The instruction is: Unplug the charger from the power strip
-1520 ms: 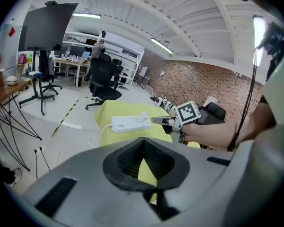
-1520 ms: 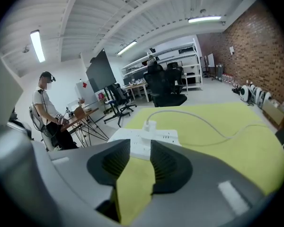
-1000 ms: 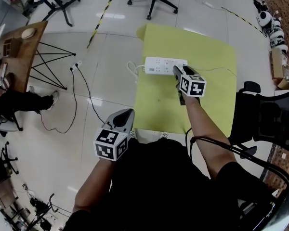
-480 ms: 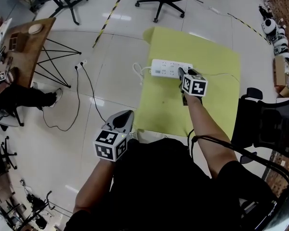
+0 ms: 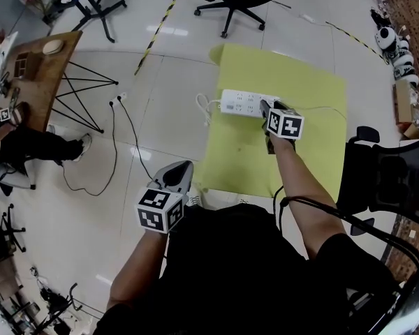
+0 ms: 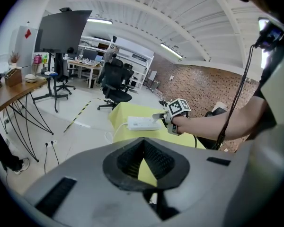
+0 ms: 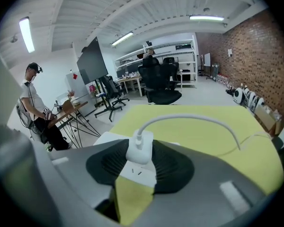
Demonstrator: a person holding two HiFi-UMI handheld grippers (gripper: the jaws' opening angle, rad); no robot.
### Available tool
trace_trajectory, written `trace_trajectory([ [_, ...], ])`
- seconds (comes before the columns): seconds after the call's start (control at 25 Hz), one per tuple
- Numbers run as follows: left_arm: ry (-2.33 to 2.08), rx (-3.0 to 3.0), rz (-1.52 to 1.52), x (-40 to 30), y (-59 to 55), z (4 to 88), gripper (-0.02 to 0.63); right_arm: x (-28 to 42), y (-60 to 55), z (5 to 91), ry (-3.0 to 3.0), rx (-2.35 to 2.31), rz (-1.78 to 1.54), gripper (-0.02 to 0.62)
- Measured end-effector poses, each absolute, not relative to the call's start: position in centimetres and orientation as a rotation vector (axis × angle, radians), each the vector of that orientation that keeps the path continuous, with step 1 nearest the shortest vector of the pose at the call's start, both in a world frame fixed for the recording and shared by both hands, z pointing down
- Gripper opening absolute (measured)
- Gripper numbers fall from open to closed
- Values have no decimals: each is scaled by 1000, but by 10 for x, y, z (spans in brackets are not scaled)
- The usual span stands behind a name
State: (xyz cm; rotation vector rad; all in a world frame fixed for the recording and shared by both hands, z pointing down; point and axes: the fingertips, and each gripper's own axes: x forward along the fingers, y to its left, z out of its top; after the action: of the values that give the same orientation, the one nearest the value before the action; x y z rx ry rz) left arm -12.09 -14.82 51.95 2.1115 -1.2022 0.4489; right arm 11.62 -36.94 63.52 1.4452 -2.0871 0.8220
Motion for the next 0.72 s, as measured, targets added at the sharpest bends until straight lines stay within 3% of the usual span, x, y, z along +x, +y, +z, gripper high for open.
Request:
trace_trajectory([
  [0.4,-1208,2105,429,-134,-135,521,6,111,-367,635,-1987,1386,610,140],
  [0.72,-1242,2089,398,-136,-134,518,5,108,-365,619,-2043,1382,628,138],
])
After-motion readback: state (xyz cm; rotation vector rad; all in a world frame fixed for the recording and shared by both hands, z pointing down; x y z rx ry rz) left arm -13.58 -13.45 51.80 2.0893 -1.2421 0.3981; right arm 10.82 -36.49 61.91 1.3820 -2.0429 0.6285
